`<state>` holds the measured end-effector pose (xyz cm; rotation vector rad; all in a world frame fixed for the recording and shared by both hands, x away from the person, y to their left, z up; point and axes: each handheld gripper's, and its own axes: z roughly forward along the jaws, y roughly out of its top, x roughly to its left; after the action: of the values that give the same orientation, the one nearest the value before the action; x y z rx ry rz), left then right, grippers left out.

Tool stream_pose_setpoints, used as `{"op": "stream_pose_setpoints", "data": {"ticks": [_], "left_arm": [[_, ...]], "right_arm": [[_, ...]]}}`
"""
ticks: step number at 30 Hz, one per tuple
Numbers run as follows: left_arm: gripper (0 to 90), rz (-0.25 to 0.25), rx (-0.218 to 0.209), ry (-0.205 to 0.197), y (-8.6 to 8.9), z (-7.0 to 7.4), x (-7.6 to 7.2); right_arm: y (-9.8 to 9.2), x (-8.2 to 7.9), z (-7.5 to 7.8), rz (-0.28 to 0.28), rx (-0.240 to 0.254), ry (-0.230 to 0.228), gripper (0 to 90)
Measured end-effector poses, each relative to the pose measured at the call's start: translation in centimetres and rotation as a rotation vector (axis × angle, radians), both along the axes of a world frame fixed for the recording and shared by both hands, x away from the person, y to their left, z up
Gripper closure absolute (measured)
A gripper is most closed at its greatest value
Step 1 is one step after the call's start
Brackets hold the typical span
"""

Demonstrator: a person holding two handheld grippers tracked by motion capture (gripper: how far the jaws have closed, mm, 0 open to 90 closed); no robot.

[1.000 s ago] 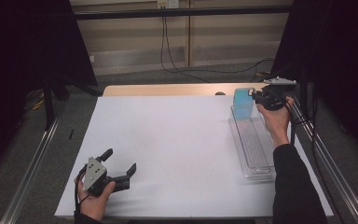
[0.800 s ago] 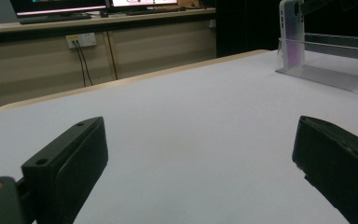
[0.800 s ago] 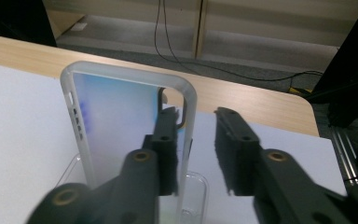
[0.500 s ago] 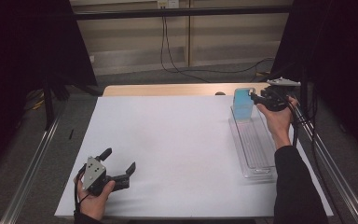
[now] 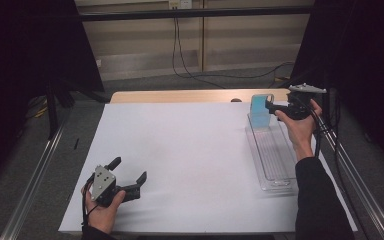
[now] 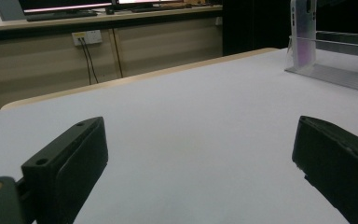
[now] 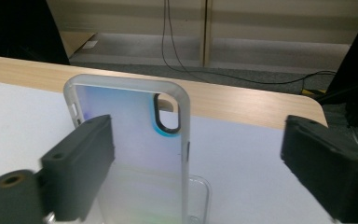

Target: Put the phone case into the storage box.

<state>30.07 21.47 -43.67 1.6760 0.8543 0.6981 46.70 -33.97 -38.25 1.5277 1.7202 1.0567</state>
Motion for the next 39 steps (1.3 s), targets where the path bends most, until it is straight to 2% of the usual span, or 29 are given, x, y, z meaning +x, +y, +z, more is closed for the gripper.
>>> {"op": "stream_pose_setpoints", "data": {"ticks": [3, 6, 9, 11, 13, 15, 17, 19, 23, 24, 26, 27, 28, 29, 31, 33, 34, 35, 37, 39], "left_arm": [[3.4, 0.001, -0.002, -0.008, 0.1, 0.1, -0.1], [3.4, 0.013, -0.006, -0.007, 0.2, 0.1, -0.1], [3.5, 0.009, -0.010, -0.007, 0.3, 0.1, -0.2], [3.5, 0.021, -0.008, -0.011, 0.4, 0.2, -0.1], [3.5, 0.028, -0.024, -0.013, 0.4, 0.2, -0.1], [3.5, 0.024, -0.021, -0.018, 0.4, 0.3, -0.1], [3.5, 0.021, -0.029, -0.011, 0.3, 0.2, 0.0], [3.5, 0.010, -0.020, -0.013, 0.3, 0.2, 0.0], [3.6, 0.010, -0.029, -0.017, 0.5, 0.2, -0.2], [3.5, 0.013, -0.044, -0.016, 0.5, 0.2, -0.3], [3.6, 0.007, -0.035, -0.021, 0.6, 0.4, -0.4], [3.6, 0.005, -0.038, -0.022, 0.6, 0.4, -0.5], [3.6, -0.002, -0.038, -0.026, 0.6, 0.5, -0.5], [3.5, -0.002, -0.042, -0.027, 0.6, 0.5, -0.5], [3.6, -0.001, -0.047, -0.024, 0.6, 0.5, -0.4], [3.5, 0.005, -0.044, -0.022, 0.6, 0.5, -0.5], [3.6, 0.005, -0.048, -0.023, 0.6, 0.5, -0.4], [3.6, 0.001, -0.048, -0.023, 0.6, 0.5, -0.4], [3.6, -0.001, -0.044, -0.031, 0.6, 0.5, -0.5], [3.6, 0.002, -0.048, -0.026, 0.6, 0.6, -0.6]], "right_arm": [[-0.1, -0.2, 0.0, 0.012, 0.016, 0.007, 1.8], [-0.1, -0.4, 0.1, -0.011, 0.018, 0.015, 3.2], [0.2, -0.5, 0.1, 0.012, 0.017, 0.009, 5.1], [0.3, -0.6, 0.1, -0.010, 0.005, 0.011, 6.2], [0.4, -0.5, 0.0, -0.047, -0.023, 0.018, 6.4], [0.4, -0.6, -0.1, -0.038, -0.031, 0.023, 4.8], [0.4, -0.9, -0.3, -0.026, -0.036, 0.006, 1.3], [0.3, -0.9, -0.4, -0.043, -0.032, 0.009, 3.1], [0.1, -1.3, -0.6, -0.064, -0.055, -0.016, 3.1], [0.1, -1.5, -0.6, -0.071, -0.061, -0.022, 2.7], [0.0, -1.9, -0.6, -0.083, -0.067, -0.039, 6.7], [-0.1, -2.0, -0.5, -0.088, -0.076, -0.042, 5.9], [-0.1, -2.1, -0.5, -0.085, -0.087, -0.062, 4.9], [-0.1, -2.2, -0.5, -0.089, -0.093, -0.102, 4.9], [-0.1, -2.4, -0.5, -0.091, -0.082, -0.142, 6.4], [0.1, -2.5, -0.4, -0.096, -0.109, -0.175, 5.7], [0.2, -2.6, -0.5, -0.107, -0.110, -0.183, 5.2], [0.2, -2.7, -0.5, -0.112, -0.086, -0.184, 5.2], [0.2, -3.1, -0.5, -0.086, -0.049, -0.196, 2.7], [0.3, -3.5, -0.3, -0.073, -0.053, -0.207, 0.0]]}}
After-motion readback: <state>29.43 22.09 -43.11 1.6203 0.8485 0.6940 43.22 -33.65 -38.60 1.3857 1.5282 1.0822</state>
